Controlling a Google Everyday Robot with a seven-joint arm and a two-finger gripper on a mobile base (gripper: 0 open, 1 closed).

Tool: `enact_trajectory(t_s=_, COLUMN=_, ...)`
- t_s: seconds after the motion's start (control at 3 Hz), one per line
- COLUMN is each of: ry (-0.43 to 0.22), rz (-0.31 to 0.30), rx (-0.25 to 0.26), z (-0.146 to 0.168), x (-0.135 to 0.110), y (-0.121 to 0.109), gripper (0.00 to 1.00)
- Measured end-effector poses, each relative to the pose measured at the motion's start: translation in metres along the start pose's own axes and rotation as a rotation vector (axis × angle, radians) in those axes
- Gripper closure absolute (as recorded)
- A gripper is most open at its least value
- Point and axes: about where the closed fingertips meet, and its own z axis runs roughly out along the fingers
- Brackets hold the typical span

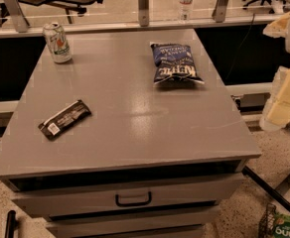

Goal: Move blue chip bag near rxbar chocolate

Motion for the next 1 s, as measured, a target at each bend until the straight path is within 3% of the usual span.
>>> enact_trajectory(t_s=0.33, ry=-0.002, rz=-0.002, rx=0.002, z=0.0, x=-0.001, y=0.0, gripper=0.0)
enact_trajectory(t_s=0.67, ry=-0.052, rz=-0.067, rx=0.055, z=0.039, x=-0.039, y=-0.04, gripper=0.0)
enact_trajectory(t_s=1.0, ry=-0.111, rz=-0.092, rx=0.105, z=0.082, x=-0.077, y=-0.081, gripper=0.0)
